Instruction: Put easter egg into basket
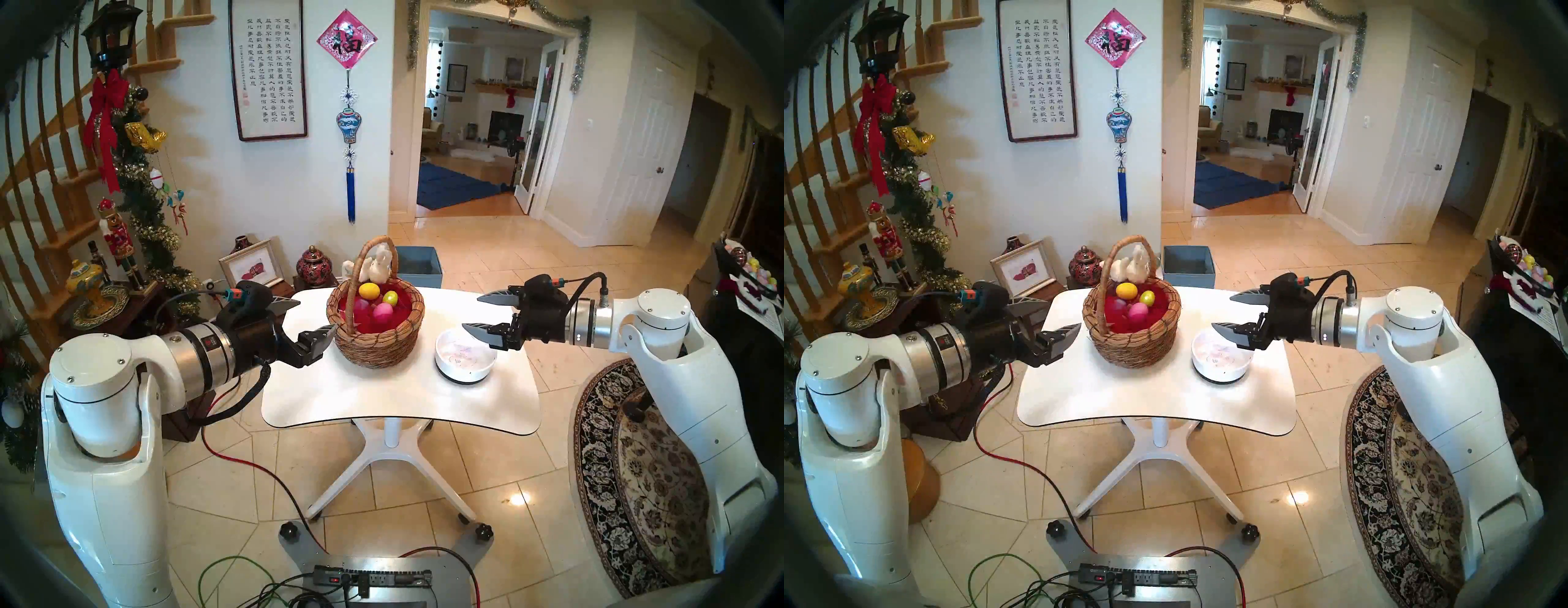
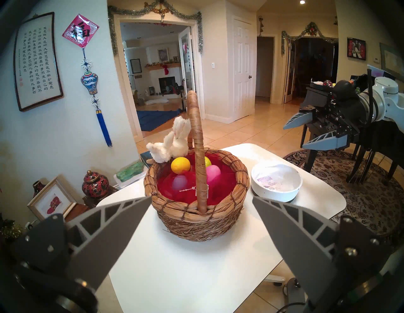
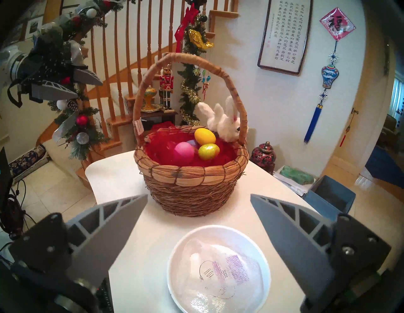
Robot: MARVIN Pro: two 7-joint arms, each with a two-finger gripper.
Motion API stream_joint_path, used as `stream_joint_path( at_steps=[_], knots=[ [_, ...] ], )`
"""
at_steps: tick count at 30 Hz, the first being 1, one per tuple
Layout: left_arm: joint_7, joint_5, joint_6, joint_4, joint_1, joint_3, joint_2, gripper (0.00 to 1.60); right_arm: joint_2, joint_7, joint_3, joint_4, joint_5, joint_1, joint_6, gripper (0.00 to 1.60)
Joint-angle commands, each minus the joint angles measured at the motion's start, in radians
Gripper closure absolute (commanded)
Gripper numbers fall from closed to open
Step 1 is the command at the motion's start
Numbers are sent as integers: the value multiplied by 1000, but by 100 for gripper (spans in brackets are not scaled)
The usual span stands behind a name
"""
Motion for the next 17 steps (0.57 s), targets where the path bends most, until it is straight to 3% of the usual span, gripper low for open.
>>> stream_joint_path(
  at_steps=[1, 17],
  knots=[
    [0, 0, 0, -5, -2, 2, 1, 0, 5, 0, 13, -9, 5, 9, -1, 0],
    [0, 0, 0, -5, -2, 2, 1, 0, 9, -3, 10, -9, 9, 9, -2, 0]
  ],
)
